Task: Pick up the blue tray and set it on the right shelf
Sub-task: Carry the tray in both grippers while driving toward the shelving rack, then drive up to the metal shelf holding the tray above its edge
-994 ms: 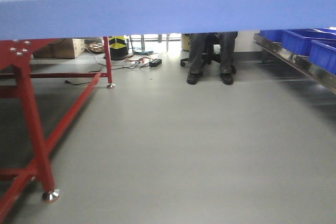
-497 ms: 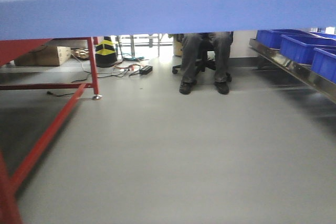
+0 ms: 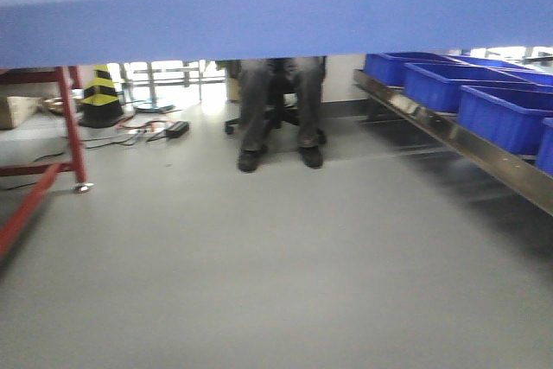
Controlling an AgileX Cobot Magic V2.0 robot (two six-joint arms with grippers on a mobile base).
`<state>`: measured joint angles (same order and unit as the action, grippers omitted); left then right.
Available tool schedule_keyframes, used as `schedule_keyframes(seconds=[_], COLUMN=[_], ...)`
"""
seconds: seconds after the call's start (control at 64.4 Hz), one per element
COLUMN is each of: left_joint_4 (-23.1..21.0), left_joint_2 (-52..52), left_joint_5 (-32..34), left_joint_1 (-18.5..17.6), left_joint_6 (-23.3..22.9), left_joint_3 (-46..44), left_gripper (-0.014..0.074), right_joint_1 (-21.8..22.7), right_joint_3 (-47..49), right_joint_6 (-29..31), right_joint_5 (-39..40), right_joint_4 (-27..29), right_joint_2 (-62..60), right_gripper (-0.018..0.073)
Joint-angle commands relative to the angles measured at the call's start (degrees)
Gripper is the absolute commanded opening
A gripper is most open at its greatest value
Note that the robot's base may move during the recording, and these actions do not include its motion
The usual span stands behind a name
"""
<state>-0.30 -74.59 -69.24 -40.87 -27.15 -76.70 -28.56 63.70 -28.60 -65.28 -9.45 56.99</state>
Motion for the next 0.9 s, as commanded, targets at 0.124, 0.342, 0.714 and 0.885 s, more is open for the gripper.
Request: schedule_keyframes(seconds=[0.124, 0.342, 0.714, 0.885], left_joint_4=[0.9, 0.9, 0.9, 0.9], left_joint_2=[1.6, 1.6, 1.6, 1.6], left_joint_5=[-4.0, -4.0, -4.0, -4.0], left_joint_1=[-0.5, -0.5, -0.5, -0.5], left_joint_6=[1.8, 1.8, 1.8, 1.8], left_joint_3=[-1.2, -1.2, -1.2, -1.2], left_gripper=[-0.0048, -0.0048, -0.0048, -0.0048], right_joint_1=[0.0, 0.0, 0.0, 0.0], right_joint_3=[1.8, 1.8, 1.8, 1.8], right_joint_6=[1.6, 1.6, 1.6, 1.6], right_joint_5=[3.3, 3.3, 3.3, 3.3], right_joint_4=[-3.9, -3.9, -3.9, -3.9], right_joint_2=[-0.9, -0.9, -0.9, -0.9], right_gripper=[0.0057, 0.0057, 0.0057, 0.0057])
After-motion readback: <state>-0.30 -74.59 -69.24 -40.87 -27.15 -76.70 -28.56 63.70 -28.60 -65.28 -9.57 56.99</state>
